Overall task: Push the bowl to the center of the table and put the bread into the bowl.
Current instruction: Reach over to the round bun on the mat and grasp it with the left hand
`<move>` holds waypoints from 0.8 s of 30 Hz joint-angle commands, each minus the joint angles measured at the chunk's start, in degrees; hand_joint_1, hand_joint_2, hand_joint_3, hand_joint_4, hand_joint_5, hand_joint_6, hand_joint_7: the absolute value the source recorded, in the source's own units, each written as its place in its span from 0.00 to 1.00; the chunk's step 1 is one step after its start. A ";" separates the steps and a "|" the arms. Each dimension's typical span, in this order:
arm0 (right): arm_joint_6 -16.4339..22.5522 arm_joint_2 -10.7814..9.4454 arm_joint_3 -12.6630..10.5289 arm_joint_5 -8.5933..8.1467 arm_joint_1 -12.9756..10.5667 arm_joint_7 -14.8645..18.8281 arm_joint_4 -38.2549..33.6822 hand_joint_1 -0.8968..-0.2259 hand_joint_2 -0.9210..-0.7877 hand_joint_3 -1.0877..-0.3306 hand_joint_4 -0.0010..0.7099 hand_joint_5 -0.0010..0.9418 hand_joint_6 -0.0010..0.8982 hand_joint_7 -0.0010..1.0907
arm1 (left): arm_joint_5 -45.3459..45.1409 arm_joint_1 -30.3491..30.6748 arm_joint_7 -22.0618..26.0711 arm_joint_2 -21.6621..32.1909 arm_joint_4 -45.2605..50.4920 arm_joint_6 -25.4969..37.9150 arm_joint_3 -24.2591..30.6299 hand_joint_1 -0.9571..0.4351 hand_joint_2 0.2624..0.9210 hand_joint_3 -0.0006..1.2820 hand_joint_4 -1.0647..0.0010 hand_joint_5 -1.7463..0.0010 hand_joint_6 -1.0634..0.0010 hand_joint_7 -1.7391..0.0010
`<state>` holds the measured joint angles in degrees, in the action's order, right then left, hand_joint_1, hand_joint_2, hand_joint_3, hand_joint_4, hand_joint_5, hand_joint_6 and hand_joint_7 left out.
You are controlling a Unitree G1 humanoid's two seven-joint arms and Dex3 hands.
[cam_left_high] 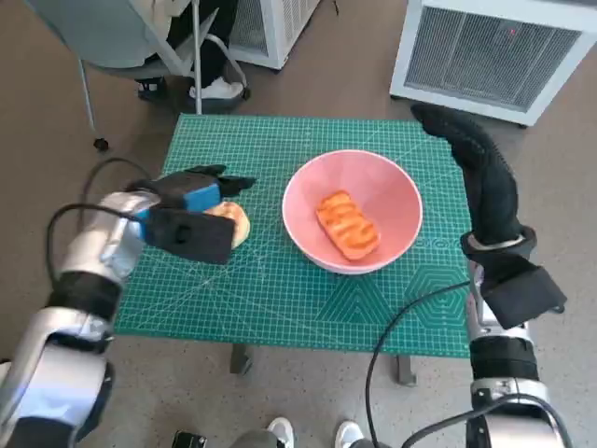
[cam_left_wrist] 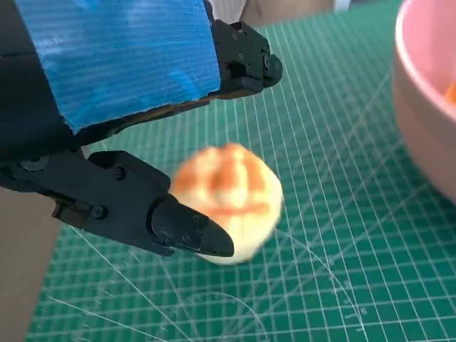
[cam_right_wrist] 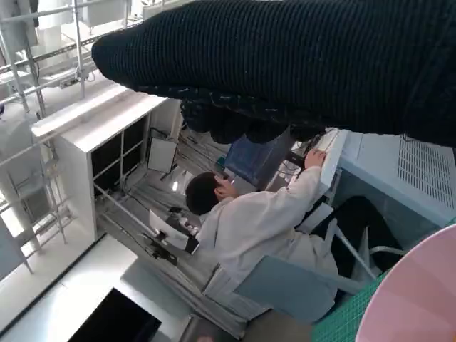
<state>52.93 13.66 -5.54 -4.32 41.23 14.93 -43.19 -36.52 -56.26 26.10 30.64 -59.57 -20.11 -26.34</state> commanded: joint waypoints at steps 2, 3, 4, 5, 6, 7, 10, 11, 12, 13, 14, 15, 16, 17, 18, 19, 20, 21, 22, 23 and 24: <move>-0.35 0.55 -0.06 -0.13 -0.90 0.85 -0.74 0.31 0.00 0.40 0.39 0.02 0.00 0.57 | -2.85 -2.88 -3.26 -2.83 -4.98 0.47 -2.76 0.48 0.79 0.00 0.94 0.99 0.81 1.00; -0.31 0.61 -0.08 -0.14 -0.87 0.90 -0.81 0.31 0.00 0.40 0.39 0.02 0.00 0.57 | -3.29 -3.07 -3.81 -3.43 -5.84 0.74 -3.24 0.47 0.79 0.00 0.94 0.99 0.81 1.00; -0.28 0.65 -0.10 -0.15 -0.85 0.95 -0.87 0.31 0.00 0.40 0.39 0.02 0.00 0.57 | -3.58 -3.24 -4.23 -3.87 -6.52 0.91 -3.61 0.47 0.79 0.00 0.93 0.99 0.81 1.00; -0.27 0.68 -0.10 -0.14 -0.83 0.98 -0.90 0.31 0.00 0.40 0.39 0.02 0.00 0.57 | -3.92 -3.36 -4.73 -4.40 -7.27 1.16 -4.04 0.47 0.79 0.00 0.93 0.99 0.81 1.00; -0.26 0.70 -0.11 -0.15 -0.82 1.01 -0.92 0.31 0.00 0.40 0.39 0.02 0.00 0.57 | -4.14 -3.50 -5.12 -4.78 -7.90 1.30 -4.38 0.48 0.79 0.00 0.93 0.99 0.81 1.00; -0.24 0.71 -0.10 -0.14 -0.82 1.04 -0.91 0.31 0.00 0.40 0.39 0.02 0.00 0.57 | -4.49 -3.60 -5.55 -5.25 -8.58 1.53 -4.79 0.48 0.79 0.00 0.92 0.99 0.81 0.99; -0.16 0.71 -0.08 -0.11 -0.85 1.10 -0.92 0.31 0.00 0.40 0.39 0.02 0.00 0.57 | -5.30 -3.81 -6.51 -6.52 -10.33 2.29 -5.77 0.49 0.79 0.00 0.91 0.99 0.80 0.99; -0.13 0.72 -0.07 -0.07 -0.86 1.10 -0.94 0.31 0.00 0.40 0.39 0.02 0.00 0.57 | -5.55 -3.84 -6.83 -7.03 -10.91 2.80 -6.13 0.50 0.79 0.00 0.91 0.99 0.79 0.99; -0.11 0.72 -0.07 -0.04 -0.86 1.10 -0.96 0.31 0.00 0.40 0.39 0.02 0.00 0.57 | -5.70 -3.87 -7.07 -7.38 -11.35 3.14 -6.41 0.52 0.79 0.00 0.90 0.99 0.78 0.99; -0.10 0.72 -0.05 0.00 -0.86 1.09 -0.96 0.31 0.00 0.40 0.39 0.02 0.00 0.57 | -5.96 -3.89 -7.41 -7.84 -11.87 3.73 -6.80 0.52 0.79 0.00 0.90 0.99 0.78 0.99; -0.09 0.72 -0.04 0.03 -0.87 1.10 -0.95 0.31 0.00 0.39 0.39 0.02 0.00 0.57 | -6.15 -3.91 -7.67 -8.16 -12.27 4.12 -7.08 0.54 0.79 0.00 0.89 0.99 0.77 0.98; -0.09 0.74 -0.03 0.06 -0.87 1.10 -0.93 0.31 0.00 0.39 0.39 0.02 0.00 0.57 | -6.58 -3.85 -8.10 -8.61 -12.78 4.75 -7.52 0.55 0.80 0.00 0.87 0.99 0.75 0.98; -0.10 0.76 -0.03 0.08 -0.88 1.11 -0.91 0.31 0.00 0.39 0.39 0.02 0.00 0.57 | -6.87 -3.83 -8.42 -8.92 -13.16 5.17 -7.85 0.56 0.80 0.00 0.87 0.98 0.74 0.98; -0.12 0.78 -0.01 0.08 -0.92 1.12 -0.82 0.31 0.00 0.39 0.39 0.02 0.00 0.57 | -7.30 -3.72 -8.91 -9.30 -13.61 5.71 -8.27 0.56 0.81 0.00 0.85 0.98 0.72 0.97; -0.13 0.80 0.00 0.09 -0.94 1.13 -0.75 0.31 0.00 0.39 0.39 0.02 0.00 0.57 | -7.59 -3.66 -9.26 -9.57 -13.93 6.07 -8.55 0.57 0.82 0.01 0.83 0.98 0.70 0.97; -0.15 0.82 0.01 0.10 -0.99 1.13 -0.64 0.31 0.00 0.39 0.39 0.02 0.00 0.57 | -7.94 -3.51 -9.77 -9.85 -14.26 6.56 -8.96 0.58 0.82 0.01 0.82 0.98 0.69 0.96; -0.15 0.83 0.02 0.10 -1.02 1.14 -0.57 0.31 0.00 0.39 0.38 0.02 0.00 0.57 | -8.15 -3.42 -10.14 -10.04 -14.50 6.89 -9.27 0.59 0.84 0.01 0.79 0.98 0.65 0.96; -0.16 0.84 0.03 0.11 -1.03 1.14 -0.54 0.31 0.00 0.39 0.38 0.02 0.00 0.57 | -8.23 -3.39 -10.37 -10.14 -14.67 7.06 -9.48 0.59 0.85 0.01 0.76 0.98 0.63 0.96; -0.16 0.84 0.03 0.11 -1.04 1.14 -0.52 0.31 0.00 0.39 0.38 0.02 0.00 0.57 | -8.26 -3.40 -10.53 -10.21 -14.79 7.15 -9.62 0.59 0.85 0.01 0.75 0.98 0.62 0.95; -0.16 0.84 0.03 0.11 -1.04 1.14 -0.52 0.31 0.00 0.39 0.38 0.02 0.00 0.57 | -8.24 -3.43 -10.61 -10.24 -14.88 7.17 -9.69 0.60 0.86 0.01 0.74 0.98 0.61 0.95; -0.16 0.84 0.03 0.10 -1.04 1.14 -0.52 0.31 0.00 0.39 0.38 0.02 0.00 0.57 | -8.23 -3.46 -10.68 -10.26 -14.96 7.18 -9.75 0.60 0.86 0.01 0.73 0.98 0.60 0.95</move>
<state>53.03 14.30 -5.60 -4.30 41.24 15.58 -43.32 -44.12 -60.41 15.87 21.00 -73.18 -13.55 -35.24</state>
